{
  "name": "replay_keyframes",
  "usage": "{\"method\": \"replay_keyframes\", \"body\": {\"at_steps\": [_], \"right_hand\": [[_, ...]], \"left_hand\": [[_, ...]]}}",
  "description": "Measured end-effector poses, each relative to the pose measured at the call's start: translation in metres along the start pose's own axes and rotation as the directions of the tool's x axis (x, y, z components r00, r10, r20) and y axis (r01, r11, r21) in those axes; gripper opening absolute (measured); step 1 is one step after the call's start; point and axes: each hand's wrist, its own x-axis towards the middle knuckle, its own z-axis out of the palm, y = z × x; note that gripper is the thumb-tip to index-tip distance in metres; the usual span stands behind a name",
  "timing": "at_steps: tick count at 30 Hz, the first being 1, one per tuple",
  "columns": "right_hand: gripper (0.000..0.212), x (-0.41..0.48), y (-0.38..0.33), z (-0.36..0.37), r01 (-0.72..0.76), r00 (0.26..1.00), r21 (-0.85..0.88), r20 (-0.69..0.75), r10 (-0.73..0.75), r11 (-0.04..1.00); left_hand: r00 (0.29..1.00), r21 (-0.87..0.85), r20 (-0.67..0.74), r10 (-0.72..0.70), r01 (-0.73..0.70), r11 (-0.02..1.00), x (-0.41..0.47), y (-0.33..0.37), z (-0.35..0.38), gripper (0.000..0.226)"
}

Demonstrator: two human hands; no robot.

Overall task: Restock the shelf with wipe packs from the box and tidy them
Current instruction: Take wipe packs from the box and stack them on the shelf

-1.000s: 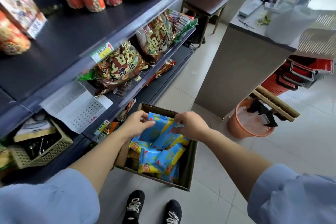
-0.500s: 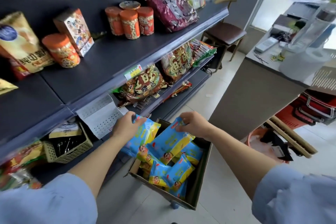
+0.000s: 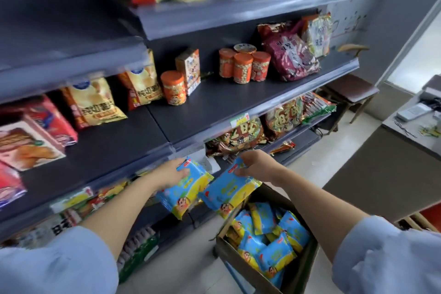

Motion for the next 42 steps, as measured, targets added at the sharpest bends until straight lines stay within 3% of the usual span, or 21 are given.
{"method": "replay_keyframes", "body": {"at_steps": [3, 8, 12, 16, 21, 24, 29, 31, 35, 42], "right_hand": [[0.03, 0.008, -0.04, 0.009, 0.049, 0.999, -0.022, 0.0, -0.049, 0.999], [0.037, 0.014, -0.104, 0.022, 0.124, 0.992, 0.014, 0.014, -0.124, 0.992], [0.044, 0.019, -0.148, 0.031, 0.153, 0.988, 0.053, 0.006, -0.154, 0.987], [0.051, 0.018, -0.193, 0.039, 0.198, 0.98, 0.059, 0.0, -0.199, 0.978], [0.044, 0.008, -0.243, 0.049, 0.285, 0.958, 0.055, 0.025, -0.287, 0.957], [0.047, 0.0, -0.267, 0.053, 0.324, 0.944, 0.076, 0.032, -0.327, 0.943], [0.025, -0.012, -0.302, 0.056, 0.432, 0.899, 0.129, 0.025, -0.438, 0.893], [0.03, -0.012, -0.316, 0.055, 0.464, 0.881, 0.193, -0.002, -0.473, 0.864], [0.017, -0.012, -0.346, 0.046, 0.55, 0.825, 0.305, -0.057, -0.562, 0.777], [0.014, 0.0, -0.387, 0.025, 0.594, 0.78, 0.44, -0.11, -0.616, 0.673]], "left_hand": [[0.991, 0.034, -0.132, 0.002, 0.002, 0.999, -0.023, -0.023, -0.036, 0.044], [0.987, -0.231, -0.157, -0.024, -0.013, 0.973, -0.073, -0.058, -0.101, 0.026], [0.999, -0.43, -0.041, -0.02, 0.001, 0.903, -0.119, -0.087, -0.148, 0.049], [1.0, -0.493, -0.017, -0.023, 0.012, 0.87, -0.161, -0.116, -0.188, 0.082], [0.98, -0.487, -0.197, -0.024, -0.076, 0.87, -0.207, -0.127, -0.216, 0.046], [0.933, -0.438, -0.359, -0.015, -0.154, 0.885, -0.23, -0.131, -0.23, 0.031], [0.839, -0.387, -0.545, -0.005, -0.246, 0.889, -0.263, -0.131, -0.25, 0.032], [0.799, -0.398, -0.601, -0.016, -0.282, 0.873, -0.272, -0.126, -0.257, 0.029], [0.665, -0.372, -0.742, -0.082, -0.307, 0.876, -0.284, -0.119, -0.279, 0.023], [0.504, -0.433, -0.838, -0.211, -0.377, 0.819, -0.294, -0.113, -0.311, 0.021]]}}
